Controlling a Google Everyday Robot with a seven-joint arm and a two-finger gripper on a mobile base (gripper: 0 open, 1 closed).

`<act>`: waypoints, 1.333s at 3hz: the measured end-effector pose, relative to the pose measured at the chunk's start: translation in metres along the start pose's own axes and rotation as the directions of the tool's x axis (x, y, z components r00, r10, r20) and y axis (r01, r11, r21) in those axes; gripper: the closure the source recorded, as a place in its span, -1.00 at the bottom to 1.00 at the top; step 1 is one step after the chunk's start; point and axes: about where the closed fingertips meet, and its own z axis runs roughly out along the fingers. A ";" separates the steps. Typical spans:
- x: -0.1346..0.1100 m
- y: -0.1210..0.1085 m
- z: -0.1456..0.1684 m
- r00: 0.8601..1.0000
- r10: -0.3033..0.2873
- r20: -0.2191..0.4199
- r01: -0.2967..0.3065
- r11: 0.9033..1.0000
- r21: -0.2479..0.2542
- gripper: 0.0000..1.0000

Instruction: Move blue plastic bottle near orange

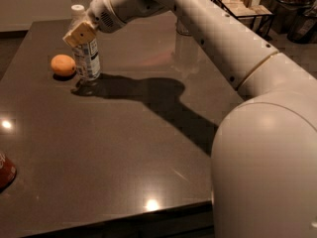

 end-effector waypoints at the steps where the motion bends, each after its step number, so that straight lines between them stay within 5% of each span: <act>1: -0.001 -0.001 0.015 1.000 -0.013 -0.010 0.013 1.000 -0.012 0.24; 3: 0.006 -0.001 0.030 0.999 -0.017 -0.045 0.015 0.999 -0.031 -0.69; 4: 0.007 0.000 0.033 0.999 -0.017 -0.045 0.015 0.999 -0.036 -1.00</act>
Offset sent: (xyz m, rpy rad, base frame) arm 0.0091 0.0246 -0.0175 -0.0574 0.0012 0.0333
